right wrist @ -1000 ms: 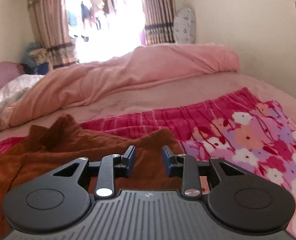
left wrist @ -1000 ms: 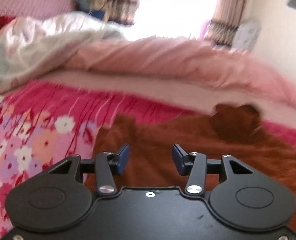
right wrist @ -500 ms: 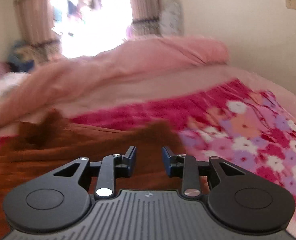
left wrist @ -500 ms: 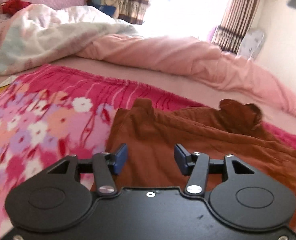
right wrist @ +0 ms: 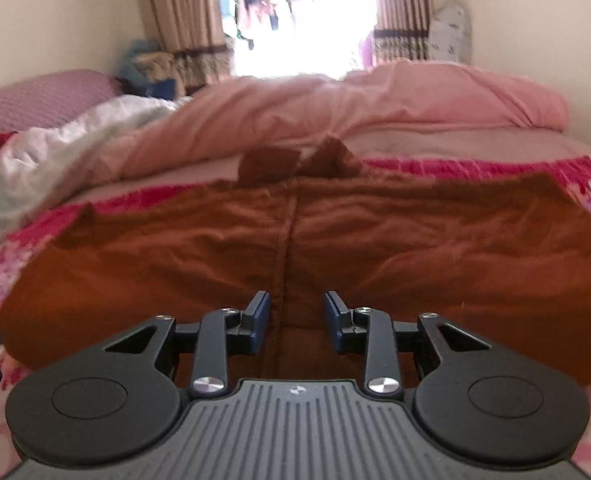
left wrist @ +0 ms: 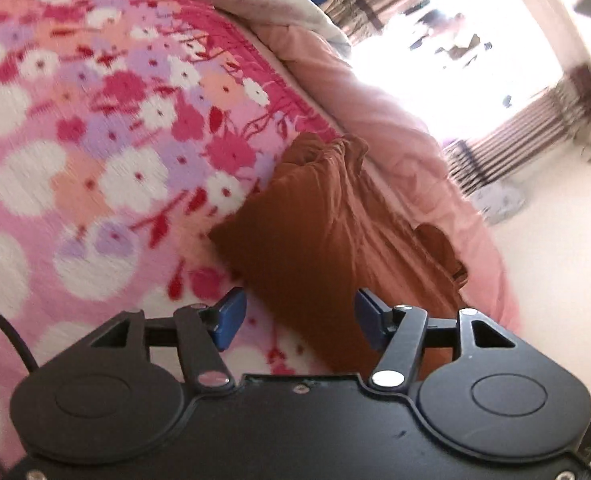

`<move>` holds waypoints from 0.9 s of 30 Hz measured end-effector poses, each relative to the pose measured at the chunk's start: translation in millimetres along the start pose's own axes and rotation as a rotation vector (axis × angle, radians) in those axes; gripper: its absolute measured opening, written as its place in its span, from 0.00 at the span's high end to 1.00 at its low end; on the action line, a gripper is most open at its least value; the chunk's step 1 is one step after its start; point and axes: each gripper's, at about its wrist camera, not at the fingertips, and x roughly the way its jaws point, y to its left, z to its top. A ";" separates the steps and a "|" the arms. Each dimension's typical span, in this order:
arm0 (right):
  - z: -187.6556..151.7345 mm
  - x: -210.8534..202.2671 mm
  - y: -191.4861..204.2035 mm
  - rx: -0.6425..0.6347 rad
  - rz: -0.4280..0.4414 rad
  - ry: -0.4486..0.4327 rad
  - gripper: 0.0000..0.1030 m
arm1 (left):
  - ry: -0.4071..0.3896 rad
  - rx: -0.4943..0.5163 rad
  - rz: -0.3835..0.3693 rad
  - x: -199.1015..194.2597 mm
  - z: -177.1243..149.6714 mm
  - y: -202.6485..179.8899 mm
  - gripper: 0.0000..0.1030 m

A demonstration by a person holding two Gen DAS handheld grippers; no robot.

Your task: Fold large clothes

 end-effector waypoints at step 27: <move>-13.3 9.7 10.4 -0.020 -0.029 0.011 0.61 | -0.085 -0.021 -0.066 55.8 40.0 -30.7 0.69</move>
